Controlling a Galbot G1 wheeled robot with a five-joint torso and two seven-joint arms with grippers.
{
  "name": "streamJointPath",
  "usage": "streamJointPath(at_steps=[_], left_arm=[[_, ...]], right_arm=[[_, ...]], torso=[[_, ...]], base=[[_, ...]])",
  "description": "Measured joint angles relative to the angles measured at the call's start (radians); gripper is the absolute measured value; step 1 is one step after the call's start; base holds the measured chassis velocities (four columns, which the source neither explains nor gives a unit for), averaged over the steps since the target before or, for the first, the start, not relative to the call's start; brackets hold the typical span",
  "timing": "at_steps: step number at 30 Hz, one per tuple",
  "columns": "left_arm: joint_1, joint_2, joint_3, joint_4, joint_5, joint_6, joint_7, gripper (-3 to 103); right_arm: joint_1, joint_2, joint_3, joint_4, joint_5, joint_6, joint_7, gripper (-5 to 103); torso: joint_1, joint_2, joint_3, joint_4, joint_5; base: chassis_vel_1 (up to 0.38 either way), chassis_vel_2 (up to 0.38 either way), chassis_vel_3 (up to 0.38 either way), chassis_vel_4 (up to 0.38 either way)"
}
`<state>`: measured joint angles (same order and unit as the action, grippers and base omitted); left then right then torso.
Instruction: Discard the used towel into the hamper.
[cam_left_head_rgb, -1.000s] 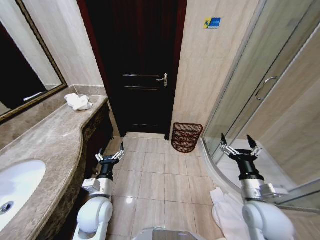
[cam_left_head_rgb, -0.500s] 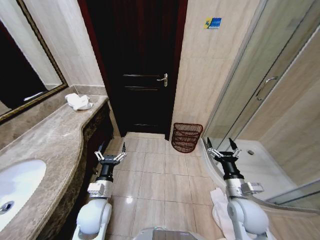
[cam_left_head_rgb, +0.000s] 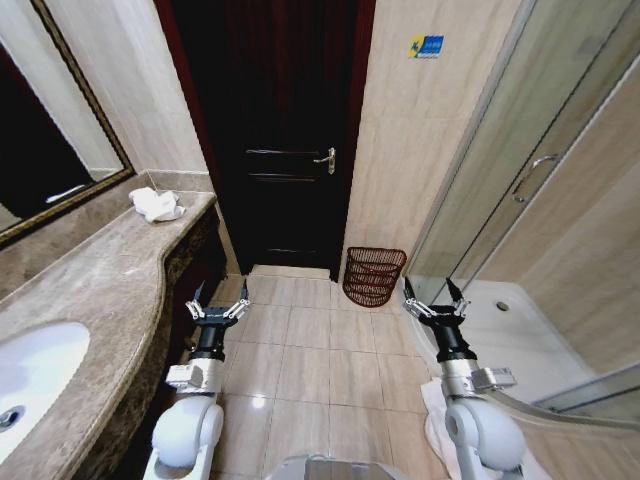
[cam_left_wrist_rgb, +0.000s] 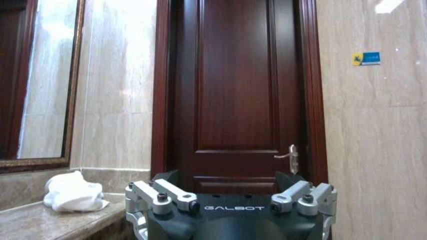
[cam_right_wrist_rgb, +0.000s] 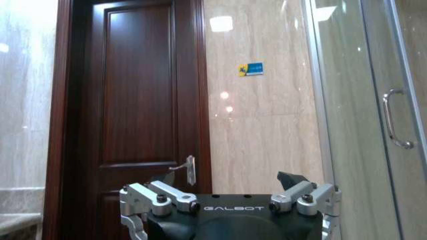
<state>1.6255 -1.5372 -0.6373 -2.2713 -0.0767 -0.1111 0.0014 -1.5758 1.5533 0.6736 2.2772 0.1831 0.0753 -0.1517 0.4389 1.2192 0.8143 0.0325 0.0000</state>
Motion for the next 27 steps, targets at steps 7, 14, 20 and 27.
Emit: streamJointPath(at_steps=[7, 14, 20, 27], left_arm=[[0.000, -0.008, 0.013, 0.002, -0.003, 0.001, -0.021, 98], [0.006, -0.008, 0.004, -0.004, -0.004, 0.010, -0.037, 98], [0.005, -0.008, 0.007, -0.007, -0.002, 0.013, -0.039, 98], [0.006, -0.009, 0.009, -0.011, -0.001, 0.011, -0.038, 98]], right_arm=[[-0.001, 0.013, -0.015, 0.009, 0.001, 0.001, -0.001, 100], [-0.001, 0.017, -0.027, 0.007, -0.006, 0.007, -0.009, 100], [-0.004, 0.020, -0.024, 0.009, -0.010, 0.012, -0.015, 100], [-0.013, 0.023, -0.019, 0.024, -0.010, 0.012, -0.017, 100]], torso=[[0.000, 0.000, 0.000, -0.0001, 0.0000], [0.000, 0.000, 0.000, 0.0000, -0.0001], [0.000, 0.000, 0.000, 0.0000, -0.0003], [0.000, 0.000, 0.000, 0.0000, 0.0000]], base=[[-0.084, 0.101, 0.103, -0.102], [-0.094, 0.083, 0.093, -0.087], [-0.091, 0.080, 0.089, -0.096], [-0.105, 0.130, 0.121, -0.121]])
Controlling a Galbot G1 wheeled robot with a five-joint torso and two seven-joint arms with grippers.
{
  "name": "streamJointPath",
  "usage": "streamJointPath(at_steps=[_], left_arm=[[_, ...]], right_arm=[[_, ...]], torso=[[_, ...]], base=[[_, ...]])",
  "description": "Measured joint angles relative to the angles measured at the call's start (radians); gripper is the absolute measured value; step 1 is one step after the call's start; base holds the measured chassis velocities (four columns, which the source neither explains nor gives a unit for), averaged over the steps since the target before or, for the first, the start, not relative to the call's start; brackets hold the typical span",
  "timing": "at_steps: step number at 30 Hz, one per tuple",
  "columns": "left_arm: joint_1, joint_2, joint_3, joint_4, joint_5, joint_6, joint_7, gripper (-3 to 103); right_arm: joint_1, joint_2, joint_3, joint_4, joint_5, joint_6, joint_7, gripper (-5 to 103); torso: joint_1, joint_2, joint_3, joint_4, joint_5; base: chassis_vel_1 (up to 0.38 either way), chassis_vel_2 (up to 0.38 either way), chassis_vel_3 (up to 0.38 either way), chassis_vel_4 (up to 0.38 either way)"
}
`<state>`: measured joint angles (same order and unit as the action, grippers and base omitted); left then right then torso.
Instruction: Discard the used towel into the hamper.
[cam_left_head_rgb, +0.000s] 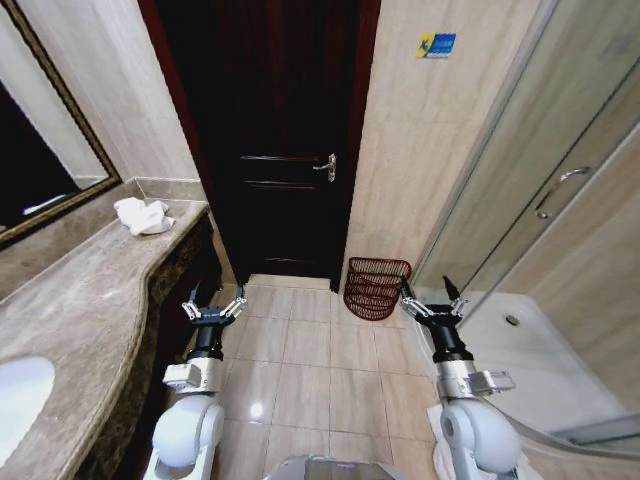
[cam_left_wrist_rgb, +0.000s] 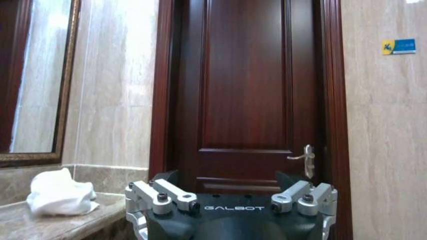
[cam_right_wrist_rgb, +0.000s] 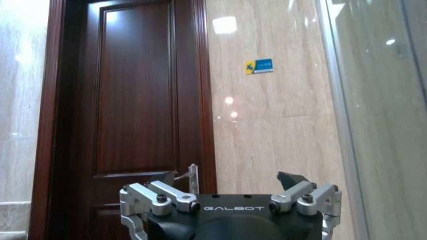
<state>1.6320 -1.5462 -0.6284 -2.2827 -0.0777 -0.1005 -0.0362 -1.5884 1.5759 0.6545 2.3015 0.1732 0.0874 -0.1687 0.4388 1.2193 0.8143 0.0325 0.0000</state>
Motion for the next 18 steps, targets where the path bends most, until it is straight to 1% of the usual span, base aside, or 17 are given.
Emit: streamJointPath(at_steps=[4, 10, 15, 17, 18], left_arm=[[0.004, -0.001, 0.000, -0.004, -0.002, 0.001, 0.000, 98], [0.016, -0.002, 0.001, -0.011, 0.000, 0.031, 0.001, 98], [0.019, -0.004, 0.000, -0.015, -0.002, 0.032, 0.005, 98], [0.018, -0.004, 0.000, -0.023, -0.020, 0.033, 0.004, 97], [0.019, -0.003, 0.000, -0.029, -0.025, 0.039, 0.004, 98]], right_arm=[[0.000, 0.003, 0.000, 0.002, 0.000, 0.001, -0.005, 100], [0.001, 0.005, 0.001, 0.002, -0.001, 0.003, -0.009, 100], [0.001, 0.006, 0.002, 0.005, -0.001, 0.004, -0.008, 100], [0.001, 0.007, 0.002, 0.005, -0.001, 0.004, -0.003, 100], [0.002, 0.008, 0.002, 0.005, -0.003, 0.004, 0.002, 100]], torso=[[0.000, 0.000, 0.000, 0.0000, 0.0000], [0.000, 0.000, 0.000, 0.0000, 0.0000], [0.000, 0.000, 0.000, 0.0001, 0.0000], [0.000, 0.000, 0.000, 0.0000, -0.0001], [0.000, 0.000, 0.000, 0.0000, 0.0000]], base=[[-0.167, 0.149, 0.163, -0.158], [-0.152, 0.147, 0.158, -0.140], [-0.135, 0.145, 0.151, -0.147], [-0.143, 0.137, 0.151, -0.151], [-0.150, 0.156, 0.139, -0.160]])
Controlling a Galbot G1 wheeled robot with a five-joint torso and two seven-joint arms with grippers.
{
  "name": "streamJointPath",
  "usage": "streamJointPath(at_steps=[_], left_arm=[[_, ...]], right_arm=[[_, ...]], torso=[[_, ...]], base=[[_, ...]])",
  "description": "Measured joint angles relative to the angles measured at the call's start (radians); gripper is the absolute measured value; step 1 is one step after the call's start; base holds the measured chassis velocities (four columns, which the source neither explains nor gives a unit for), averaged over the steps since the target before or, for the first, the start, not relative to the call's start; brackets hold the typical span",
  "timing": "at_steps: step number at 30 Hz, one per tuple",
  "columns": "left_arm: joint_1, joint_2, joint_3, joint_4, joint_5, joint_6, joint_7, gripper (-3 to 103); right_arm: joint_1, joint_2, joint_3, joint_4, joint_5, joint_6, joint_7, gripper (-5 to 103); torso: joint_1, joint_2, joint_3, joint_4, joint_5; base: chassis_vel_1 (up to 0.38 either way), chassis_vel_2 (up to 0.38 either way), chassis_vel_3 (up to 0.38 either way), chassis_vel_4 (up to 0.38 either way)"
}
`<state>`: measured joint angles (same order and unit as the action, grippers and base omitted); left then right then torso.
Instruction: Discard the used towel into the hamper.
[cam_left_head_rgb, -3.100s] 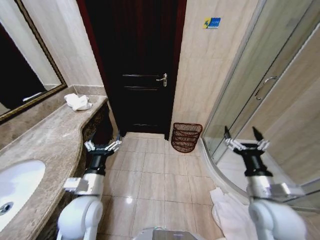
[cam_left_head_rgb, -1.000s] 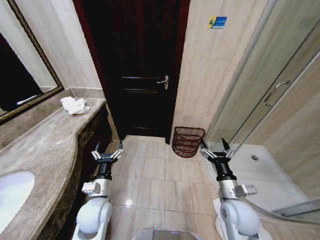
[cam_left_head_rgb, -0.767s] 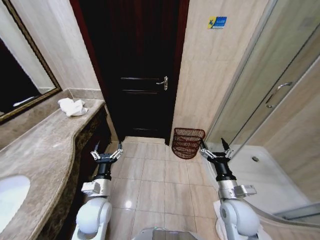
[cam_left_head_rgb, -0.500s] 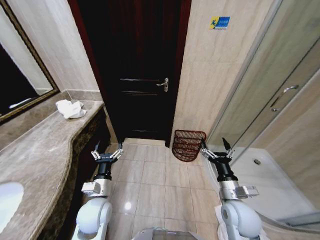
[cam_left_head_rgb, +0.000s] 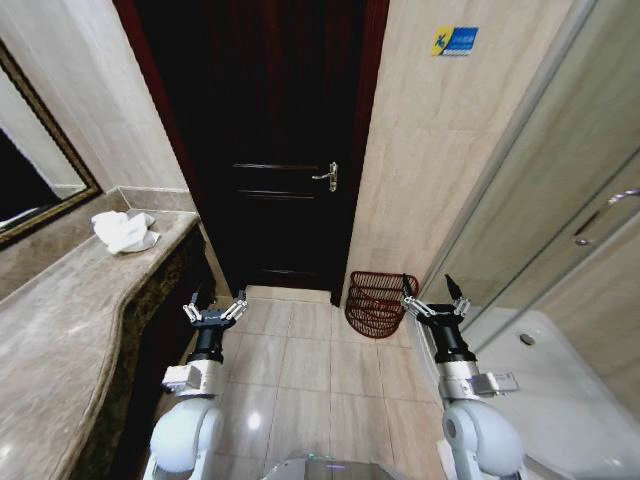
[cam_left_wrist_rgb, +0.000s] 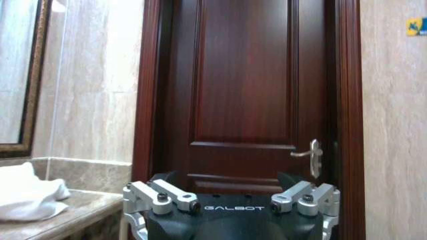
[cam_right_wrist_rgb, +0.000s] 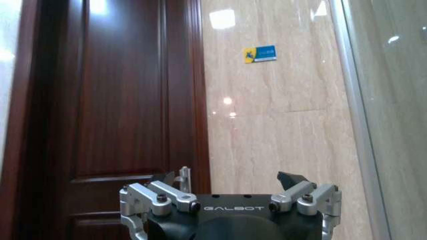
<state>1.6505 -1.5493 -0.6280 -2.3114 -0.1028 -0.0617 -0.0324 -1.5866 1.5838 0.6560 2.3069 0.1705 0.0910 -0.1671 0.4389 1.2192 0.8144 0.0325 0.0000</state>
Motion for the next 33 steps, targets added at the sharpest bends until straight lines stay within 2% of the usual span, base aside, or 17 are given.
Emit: streamJointPath(at_steps=[7, 15, 16, 24, 27, 30, 33], left_arm=[[0.002, 0.000, -0.002, -0.008, 0.000, 0.005, -0.001, 101], [0.007, -0.003, -0.008, -0.017, 0.014, 0.001, -0.001, 99], [0.008, -0.003, -0.008, -0.019, 0.014, 0.000, 0.000, 96], [0.015, -0.004, -0.010, -0.028, 0.001, -0.006, 0.003, 100], [0.014, -0.009, -0.010, -0.031, 0.001, -0.009, -0.003, 102], [0.015, -0.011, -0.012, -0.037, 0.001, -0.012, -0.007, 97], [0.018, -0.011, -0.013, -0.039, 0.001, -0.012, -0.007, 99]], right_arm=[[0.002, 0.001, 0.000, 0.000, -0.002, 0.001, 0.008, 100], [0.002, -0.003, 0.001, 0.004, -0.001, 0.001, 0.013, 100], [0.002, -0.004, 0.003, 0.004, -0.001, 0.001, 0.012, 100], [0.001, -0.005, 0.000, 0.006, -0.018, 0.027, 0.035, 100], [0.000, -0.007, 0.000, 0.006, -0.025, 0.032, 0.052, 100], [-0.008, -0.008, 0.001, 0.019, -0.027, 0.031, 0.067, 100], [-0.009, -0.009, 0.001, 0.023, -0.030, 0.031, 0.064, 100]], torso=[[0.000, 0.000, 0.000, 0.0000, 0.0000], [0.000, 0.000, 0.000, 0.0001, 0.0000], [0.000, 0.000, 0.000, 0.0000, 0.0001], [0.001, 0.000, 0.000, 0.0001, 0.0000], [0.001, 0.000, 0.000, 0.0001, 0.0001], [0.000, 0.000, 0.000, -0.0001, 0.0001], [-0.001, 0.000, 0.000, 0.0000, 0.0000]], base=[[-0.162, 0.155, 0.141, -0.153], [-0.148, 0.155, 0.153, -0.162], [-0.139, 0.144, 0.168, -0.157], [-0.141, 0.136, 0.130, -0.144], [-0.071, 0.049, 0.061, -0.055], [-0.020, 0.001, 0.009, -0.013], [0.021, -0.003, 0.004, 0.025]])
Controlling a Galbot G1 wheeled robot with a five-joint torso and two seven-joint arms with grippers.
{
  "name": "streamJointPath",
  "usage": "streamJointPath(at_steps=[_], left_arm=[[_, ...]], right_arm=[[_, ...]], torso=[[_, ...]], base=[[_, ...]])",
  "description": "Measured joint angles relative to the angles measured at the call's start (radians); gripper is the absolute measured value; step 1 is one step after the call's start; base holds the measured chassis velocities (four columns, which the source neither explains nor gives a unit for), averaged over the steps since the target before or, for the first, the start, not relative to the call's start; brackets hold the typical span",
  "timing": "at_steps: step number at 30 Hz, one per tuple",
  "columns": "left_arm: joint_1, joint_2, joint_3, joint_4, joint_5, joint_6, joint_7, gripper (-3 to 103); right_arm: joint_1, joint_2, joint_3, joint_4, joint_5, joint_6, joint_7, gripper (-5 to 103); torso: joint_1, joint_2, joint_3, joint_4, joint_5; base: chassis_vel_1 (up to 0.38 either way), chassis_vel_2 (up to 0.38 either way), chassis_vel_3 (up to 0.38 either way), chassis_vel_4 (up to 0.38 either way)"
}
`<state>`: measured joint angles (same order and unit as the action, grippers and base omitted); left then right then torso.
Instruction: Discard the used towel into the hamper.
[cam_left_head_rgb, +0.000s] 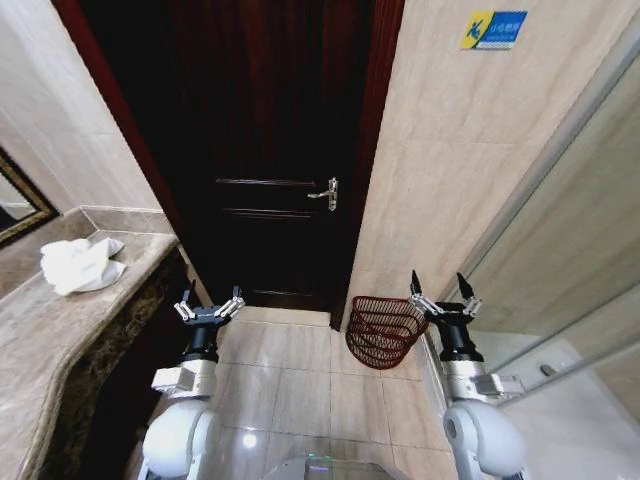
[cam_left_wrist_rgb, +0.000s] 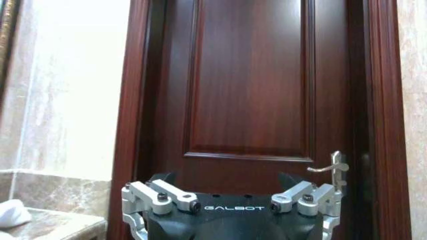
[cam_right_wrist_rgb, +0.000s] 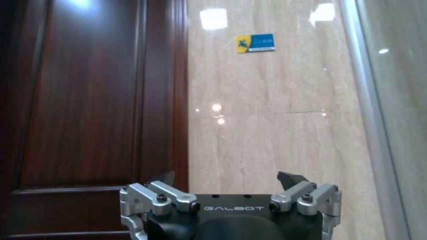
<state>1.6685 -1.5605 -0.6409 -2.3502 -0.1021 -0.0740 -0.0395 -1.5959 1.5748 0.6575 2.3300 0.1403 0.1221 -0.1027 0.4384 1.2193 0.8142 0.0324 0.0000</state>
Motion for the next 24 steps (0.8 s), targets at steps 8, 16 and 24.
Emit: streamJointPath(at_steps=[8, 16, 24], left_arm=[[0.014, -0.010, -0.001, -0.040, -0.033, 0.022, -0.007, 99], [0.018, -0.014, -0.011, -0.049, -0.062, 0.068, -0.030, 99], [0.018, -0.019, -0.011, -0.046, -0.064, 0.070, -0.030, 98]], right_arm=[[0.004, -0.002, -0.010, 0.008, 0.030, 0.010, 0.007, 100], [0.018, -0.010, -0.010, 0.003, 0.030, 0.016, -0.001, 100], [0.015, -0.005, 0.001, 0.007, 0.035, 0.024, -0.001, 100]], torso=[[0.000, 0.000, 0.000, 0.0000, 0.0000], [0.001, 0.000, 0.000, 0.0001, -0.0001], [0.001, 0.000, 0.000, 0.0001, 0.0001]], base=[[0.052, 0.026, 0.036, 0.065], [0.067, 0.084, 0.085, 0.072], [0.117, 0.110, 0.105, 0.117]])
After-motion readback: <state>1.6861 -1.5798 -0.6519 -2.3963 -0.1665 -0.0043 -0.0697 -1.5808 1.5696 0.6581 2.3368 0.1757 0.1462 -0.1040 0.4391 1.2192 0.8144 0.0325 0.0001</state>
